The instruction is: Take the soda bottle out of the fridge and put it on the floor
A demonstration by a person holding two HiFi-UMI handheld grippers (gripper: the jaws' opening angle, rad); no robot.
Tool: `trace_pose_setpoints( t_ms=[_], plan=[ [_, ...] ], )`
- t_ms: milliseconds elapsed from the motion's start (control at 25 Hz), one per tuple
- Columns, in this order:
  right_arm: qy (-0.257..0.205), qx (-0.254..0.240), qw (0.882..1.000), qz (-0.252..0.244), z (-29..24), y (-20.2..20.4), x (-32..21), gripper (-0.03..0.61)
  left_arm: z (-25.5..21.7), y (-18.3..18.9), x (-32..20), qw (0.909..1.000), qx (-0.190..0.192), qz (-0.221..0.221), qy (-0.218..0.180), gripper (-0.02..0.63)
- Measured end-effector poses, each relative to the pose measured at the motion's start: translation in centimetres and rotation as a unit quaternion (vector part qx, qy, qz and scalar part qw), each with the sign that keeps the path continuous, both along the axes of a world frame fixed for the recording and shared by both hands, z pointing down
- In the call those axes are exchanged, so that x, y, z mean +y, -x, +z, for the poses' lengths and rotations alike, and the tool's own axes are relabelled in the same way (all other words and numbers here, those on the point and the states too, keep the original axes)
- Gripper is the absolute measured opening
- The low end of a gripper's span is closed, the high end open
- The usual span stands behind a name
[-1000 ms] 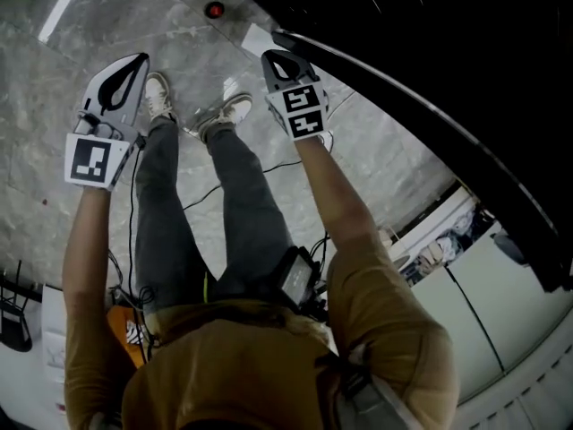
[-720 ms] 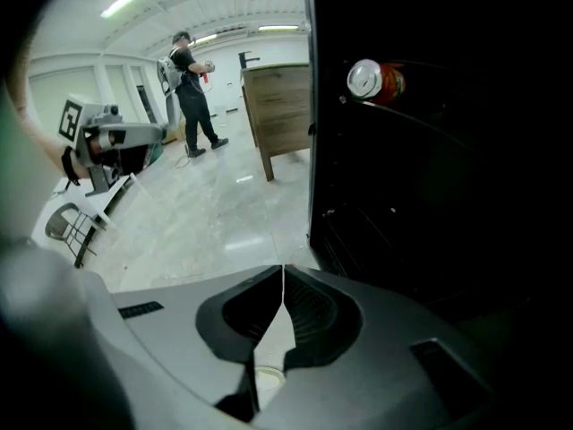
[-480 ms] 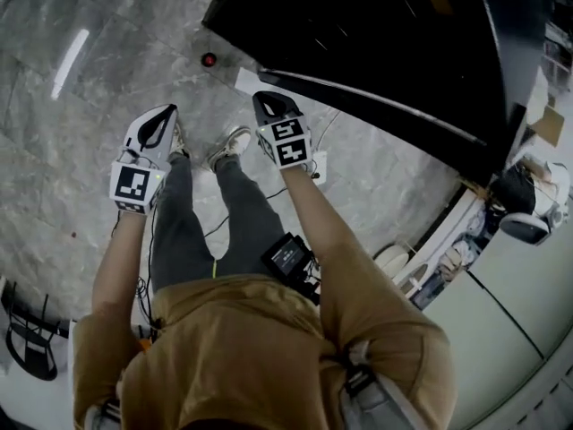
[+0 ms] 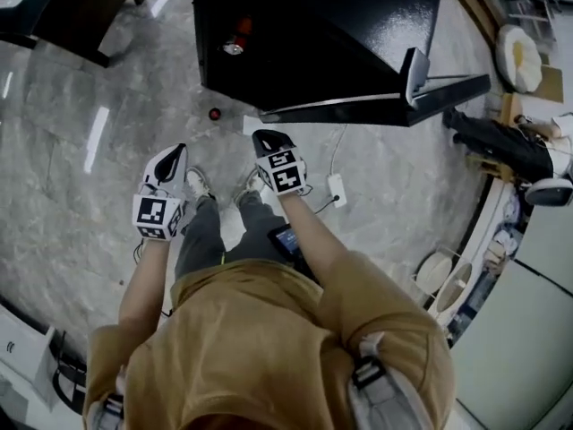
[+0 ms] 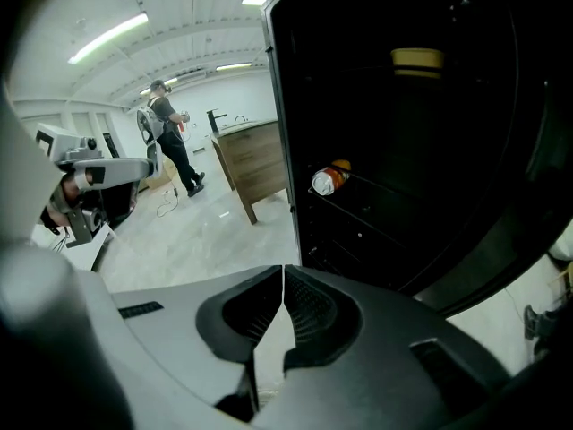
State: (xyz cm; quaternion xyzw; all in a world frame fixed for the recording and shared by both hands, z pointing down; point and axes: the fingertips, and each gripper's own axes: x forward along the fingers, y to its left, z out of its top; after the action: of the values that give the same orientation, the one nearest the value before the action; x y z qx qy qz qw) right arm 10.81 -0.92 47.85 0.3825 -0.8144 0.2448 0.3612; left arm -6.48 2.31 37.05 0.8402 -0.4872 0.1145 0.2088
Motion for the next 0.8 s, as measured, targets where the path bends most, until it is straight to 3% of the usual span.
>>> trace_pose_setpoints(
  t_ms=[240, 400, 800],
  plan=[
    [-0.044, -0.018, 0.999, 0.013, -6.6, -1.6, -1.0, 0.005, -6.1, -1.8, 0.0, 0.9993, 0.005, 0.012, -0.034, 0.0],
    [-0.08, -0.065, 0.994, 0.041, -11.4, -2.3, -1.8, 0.006, -10.6, -3.1, 0.7, 0.9975, 0.012, 0.025, -0.065, 0.0],
    [-0.157, -0.152, 0.972, 0.08, -22.5, -4.4, -3.0, 0.006, -19.5, -1.4, 0.3, 0.9905, 0.018, -0.012, -0.136, 0.0]
  ],
)
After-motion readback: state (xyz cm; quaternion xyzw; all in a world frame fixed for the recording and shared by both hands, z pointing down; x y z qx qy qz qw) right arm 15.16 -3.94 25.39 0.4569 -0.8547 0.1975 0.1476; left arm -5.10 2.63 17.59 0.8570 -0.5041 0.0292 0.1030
